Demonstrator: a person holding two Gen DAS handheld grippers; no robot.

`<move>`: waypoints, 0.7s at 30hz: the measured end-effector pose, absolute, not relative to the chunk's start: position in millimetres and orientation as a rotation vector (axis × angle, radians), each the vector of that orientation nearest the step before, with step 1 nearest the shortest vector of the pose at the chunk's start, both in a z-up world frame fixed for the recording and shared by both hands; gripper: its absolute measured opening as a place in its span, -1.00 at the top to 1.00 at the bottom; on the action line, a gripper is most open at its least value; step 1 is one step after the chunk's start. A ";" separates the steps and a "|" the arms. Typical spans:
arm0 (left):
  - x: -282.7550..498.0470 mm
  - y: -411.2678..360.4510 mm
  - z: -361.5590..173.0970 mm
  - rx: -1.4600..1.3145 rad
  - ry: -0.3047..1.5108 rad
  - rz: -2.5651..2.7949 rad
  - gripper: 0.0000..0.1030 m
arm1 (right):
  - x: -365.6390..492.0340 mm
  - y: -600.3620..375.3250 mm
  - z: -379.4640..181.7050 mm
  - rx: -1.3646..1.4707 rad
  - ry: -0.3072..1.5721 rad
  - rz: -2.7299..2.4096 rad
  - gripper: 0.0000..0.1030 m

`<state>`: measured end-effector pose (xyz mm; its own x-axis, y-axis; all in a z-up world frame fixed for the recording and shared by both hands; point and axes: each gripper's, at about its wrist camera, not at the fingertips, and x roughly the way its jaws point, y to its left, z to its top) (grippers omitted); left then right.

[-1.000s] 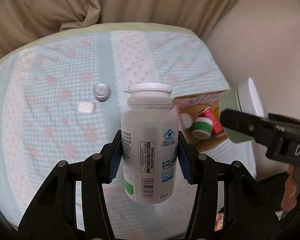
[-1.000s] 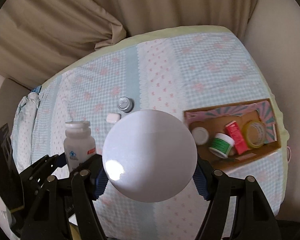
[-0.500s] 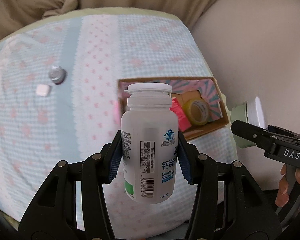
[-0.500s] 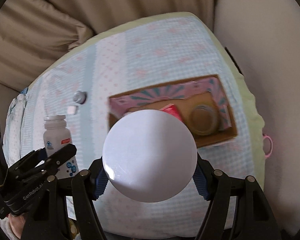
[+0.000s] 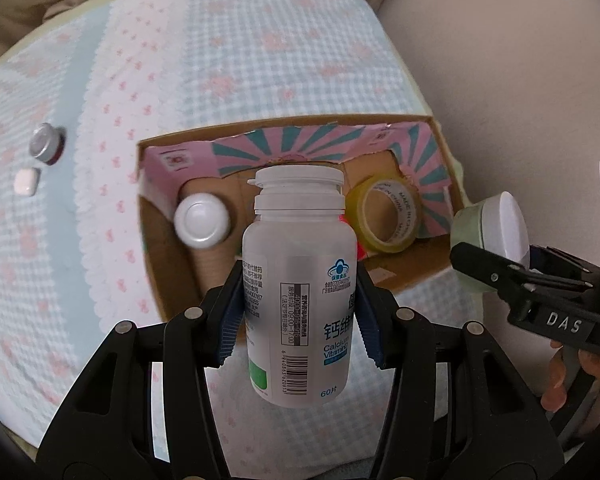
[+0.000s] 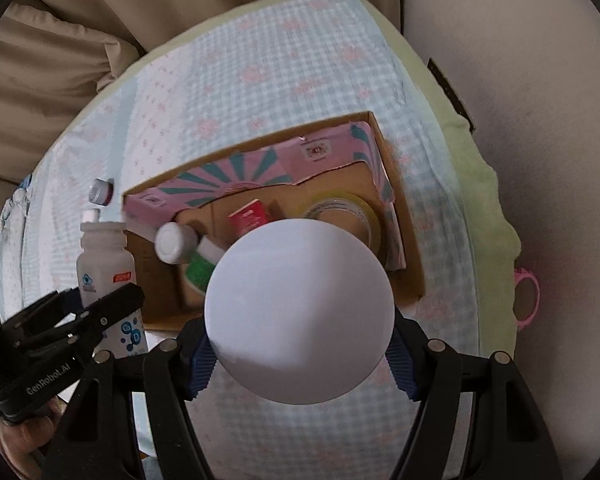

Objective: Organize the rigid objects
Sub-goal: 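Carry the pill bottle and white lid over the cardboard box, then lower both items into the box and open both tools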

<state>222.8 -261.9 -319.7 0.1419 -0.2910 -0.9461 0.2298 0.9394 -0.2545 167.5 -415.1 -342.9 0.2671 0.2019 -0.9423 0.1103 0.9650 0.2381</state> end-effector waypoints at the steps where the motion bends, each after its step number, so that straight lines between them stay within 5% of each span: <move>1: 227.1 -264.7 -324.2 -0.048 1.388 -0.377 0.09 | 171.7 -416.3 -349.0 0.275 1.311 0.066 -0.30; 15: 293.2 -297.9 -379.9 0.177 1.457 -0.438 0.05 | 218.0 -423.4 -405.5 0.221 1.318 0.069 -0.31; 16: 295.7 -299.2 -378.2 0.200 1.451 -0.445 -0.36 | 218.3 -423.6 -407.3 0.206 1.308 0.064 -0.32; 17: 297.2 -299.2 -375.8 0.221 1.446 -0.447 -0.97 | 218.7 -423.7 -409.2 0.193 1.312 0.056 -0.40; 18: 298.5 -297.0 -371.5 0.230 1.432 -0.443 -0.98 | 218.9 -423.5 -410.4 0.188 1.314 0.049 -0.77; 21: 301.6 -286.3 -361.5 0.202 1.433 -0.445 -0.99 | 213.9 -423.4 -406.7 0.180 1.285 0.072 -1.00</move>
